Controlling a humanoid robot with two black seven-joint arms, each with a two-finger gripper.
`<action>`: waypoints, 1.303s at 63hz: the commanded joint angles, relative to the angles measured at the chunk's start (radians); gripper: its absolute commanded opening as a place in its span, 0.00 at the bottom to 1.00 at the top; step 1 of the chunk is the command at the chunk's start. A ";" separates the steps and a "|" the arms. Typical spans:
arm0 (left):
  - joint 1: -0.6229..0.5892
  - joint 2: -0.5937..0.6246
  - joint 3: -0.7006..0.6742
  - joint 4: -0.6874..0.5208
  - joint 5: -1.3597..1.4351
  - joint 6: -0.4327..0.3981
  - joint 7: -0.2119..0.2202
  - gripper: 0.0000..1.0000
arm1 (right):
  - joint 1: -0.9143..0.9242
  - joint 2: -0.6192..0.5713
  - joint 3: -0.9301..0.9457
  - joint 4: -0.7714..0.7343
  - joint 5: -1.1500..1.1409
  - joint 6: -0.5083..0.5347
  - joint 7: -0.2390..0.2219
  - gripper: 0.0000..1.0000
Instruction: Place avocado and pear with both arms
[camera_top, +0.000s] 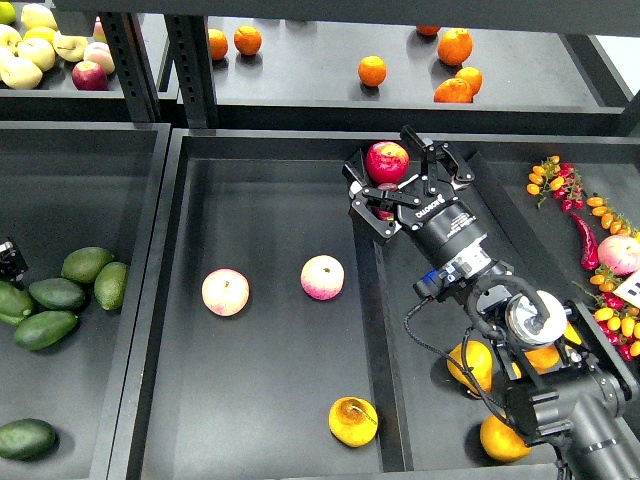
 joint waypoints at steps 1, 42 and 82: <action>0.043 -0.008 -0.010 0.006 0.011 0.000 0.000 0.36 | 0.002 0.000 -0.004 0.002 0.000 -0.016 0.000 1.00; 0.140 -0.131 -0.032 0.058 0.016 0.000 0.000 0.38 | -0.004 0.000 -0.010 0.027 0.001 -0.017 0.001 1.00; 0.147 -0.169 -0.033 0.094 0.016 0.000 0.000 0.49 | -0.014 0.000 -0.010 0.042 0.001 -0.017 0.000 1.00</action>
